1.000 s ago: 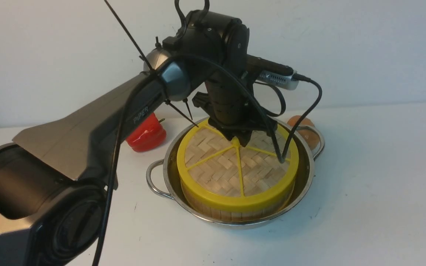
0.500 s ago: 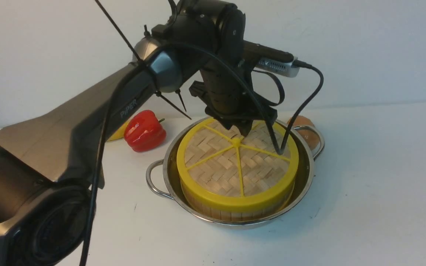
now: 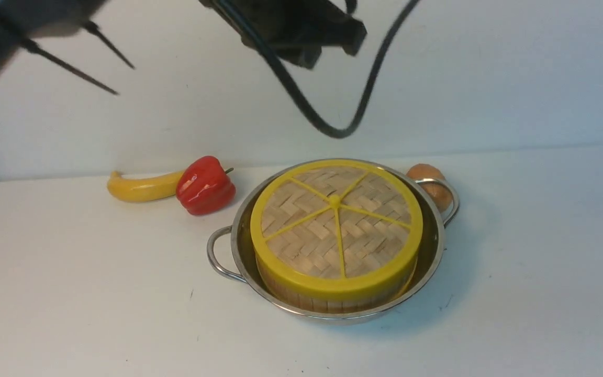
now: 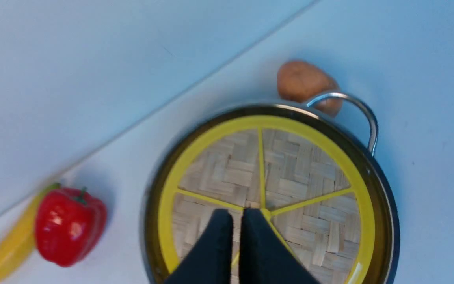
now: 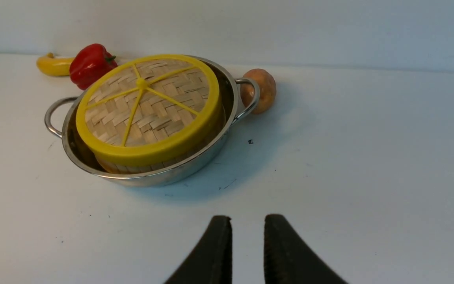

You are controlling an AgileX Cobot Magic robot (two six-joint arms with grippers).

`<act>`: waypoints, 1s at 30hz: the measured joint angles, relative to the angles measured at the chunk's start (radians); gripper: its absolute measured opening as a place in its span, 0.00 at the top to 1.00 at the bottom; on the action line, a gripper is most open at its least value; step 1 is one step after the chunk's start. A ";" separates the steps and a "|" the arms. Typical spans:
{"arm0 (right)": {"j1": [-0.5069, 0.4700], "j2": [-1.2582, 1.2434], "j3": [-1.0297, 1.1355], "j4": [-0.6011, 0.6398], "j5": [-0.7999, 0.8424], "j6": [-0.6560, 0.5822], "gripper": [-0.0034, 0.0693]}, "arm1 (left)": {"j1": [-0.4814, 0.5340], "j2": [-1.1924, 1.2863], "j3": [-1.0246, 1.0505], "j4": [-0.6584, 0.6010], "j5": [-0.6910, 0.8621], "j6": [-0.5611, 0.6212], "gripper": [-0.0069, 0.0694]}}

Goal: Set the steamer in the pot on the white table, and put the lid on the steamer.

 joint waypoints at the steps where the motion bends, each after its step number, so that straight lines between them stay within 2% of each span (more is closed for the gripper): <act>1: 0.000 0.000 0.000 -0.003 0.000 0.000 0.76 | 0.000 -0.024 0.000 0.005 0.000 0.006 0.91; 7: 0.000 0.000 0.000 -0.035 -0.023 0.000 0.76 | 0.000 -0.245 0.007 0.051 0.001 0.010 0.94; 10: 0.000 0.000 0.000 -0.047 -0.033 0.000 0.75 | 0.000 -0.398 0.095 0.101 -0.008 0.010 0.94; 20: 0.000 0.000 0.000 -0.047 -0.035 -0.003 0.75 | 0.000 -0.810 0.710 0.277 -0.006 -0.092 0.94; 30: 0.000 0.000 0.000 -0.047 -0.040 -0.027 0.75 | 0.000 -1.176 1.171 0.278 -0.111 -0.231 0.94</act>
